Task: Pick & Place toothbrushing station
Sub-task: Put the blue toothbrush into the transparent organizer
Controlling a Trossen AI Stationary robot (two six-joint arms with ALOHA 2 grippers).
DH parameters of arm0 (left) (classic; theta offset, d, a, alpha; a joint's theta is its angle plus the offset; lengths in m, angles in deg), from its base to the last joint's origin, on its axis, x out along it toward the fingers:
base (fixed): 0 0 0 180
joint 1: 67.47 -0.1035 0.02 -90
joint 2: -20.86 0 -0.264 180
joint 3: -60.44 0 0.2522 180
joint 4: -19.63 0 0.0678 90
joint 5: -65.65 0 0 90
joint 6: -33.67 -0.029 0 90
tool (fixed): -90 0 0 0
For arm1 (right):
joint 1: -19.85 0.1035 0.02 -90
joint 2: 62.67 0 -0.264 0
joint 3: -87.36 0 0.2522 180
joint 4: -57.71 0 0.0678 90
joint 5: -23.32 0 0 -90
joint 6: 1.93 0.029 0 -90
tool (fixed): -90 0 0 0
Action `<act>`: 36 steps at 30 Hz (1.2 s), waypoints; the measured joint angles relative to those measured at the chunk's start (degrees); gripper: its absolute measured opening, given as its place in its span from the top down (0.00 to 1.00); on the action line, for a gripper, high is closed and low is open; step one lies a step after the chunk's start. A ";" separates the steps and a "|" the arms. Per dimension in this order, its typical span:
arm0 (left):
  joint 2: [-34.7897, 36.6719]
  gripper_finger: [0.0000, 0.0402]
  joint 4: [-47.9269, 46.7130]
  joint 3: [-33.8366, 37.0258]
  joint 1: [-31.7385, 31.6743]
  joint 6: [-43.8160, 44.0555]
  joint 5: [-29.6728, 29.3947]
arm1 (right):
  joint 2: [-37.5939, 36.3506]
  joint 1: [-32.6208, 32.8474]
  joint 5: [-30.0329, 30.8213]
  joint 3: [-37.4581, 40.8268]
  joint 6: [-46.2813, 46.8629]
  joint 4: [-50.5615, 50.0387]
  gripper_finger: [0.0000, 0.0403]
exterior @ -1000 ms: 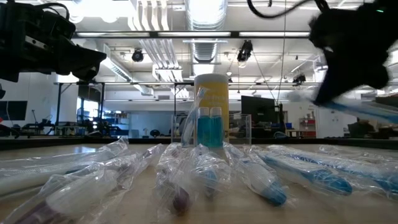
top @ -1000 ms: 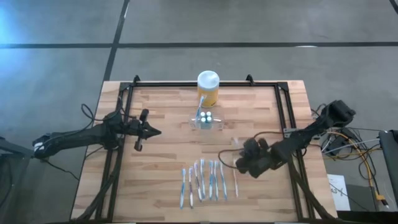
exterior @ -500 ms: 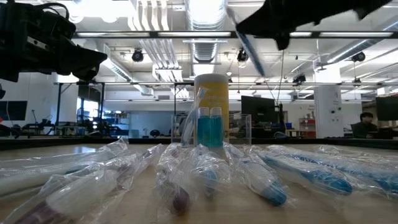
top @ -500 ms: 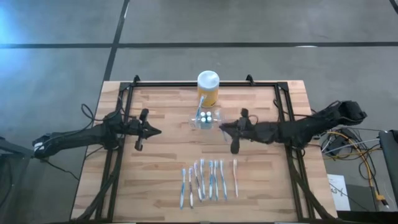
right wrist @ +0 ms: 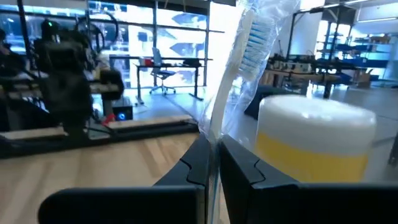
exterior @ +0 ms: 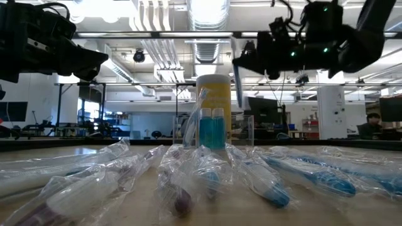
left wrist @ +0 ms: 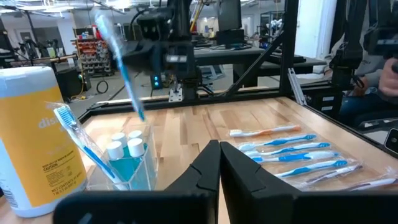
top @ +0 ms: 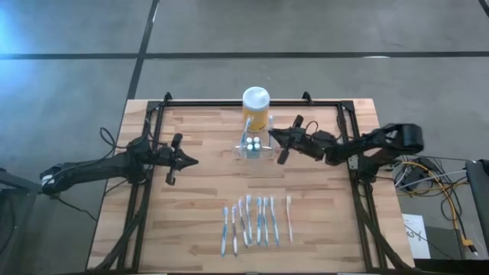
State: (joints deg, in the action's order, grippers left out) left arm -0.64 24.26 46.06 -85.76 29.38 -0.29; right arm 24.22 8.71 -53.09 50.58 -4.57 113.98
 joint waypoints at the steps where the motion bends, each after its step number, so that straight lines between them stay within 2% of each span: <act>1: -0.02 0.96 -0.02 0.00 0.00 0.00 0.00 | 1.75 -0.48 0.01 -0.37 -0.33 1.11 0.96; 5: -0.02 0.96 0.00 0.00 0.01 0.32 0.00 | 8.47 -1.77 0.23 -1.99 -1.00 5.49 0.96; 9: -0.02 0.98 -0.01 0.00 0.00 0.35 0.00 | 13.34 -1.94 3.67 -3.07 -0.82 5.99 0.96; 19: -0.02 0.96 0.00 0.00 0.00 1.02 -0.07 | 15.61 -1.94 5.59 -2.02 5.99 5.48 0.96; 30: -0.02 0.99 0.00 0.00 0.00 1.39 -0.09 | 15.54 -3.28 -6.85 -0.05 10.59 2.20 0.96; 36: -0.02 0.96 0.20 0.00 0.02 1.41 -0.11 | 15.39 -3.84 -7.71 0.06 13.97 0.33 0.96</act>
State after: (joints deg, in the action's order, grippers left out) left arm -0.66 24.46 46.06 -85.74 30.79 -0.40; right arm 39.61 4.87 -60.81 50.64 9.40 114.30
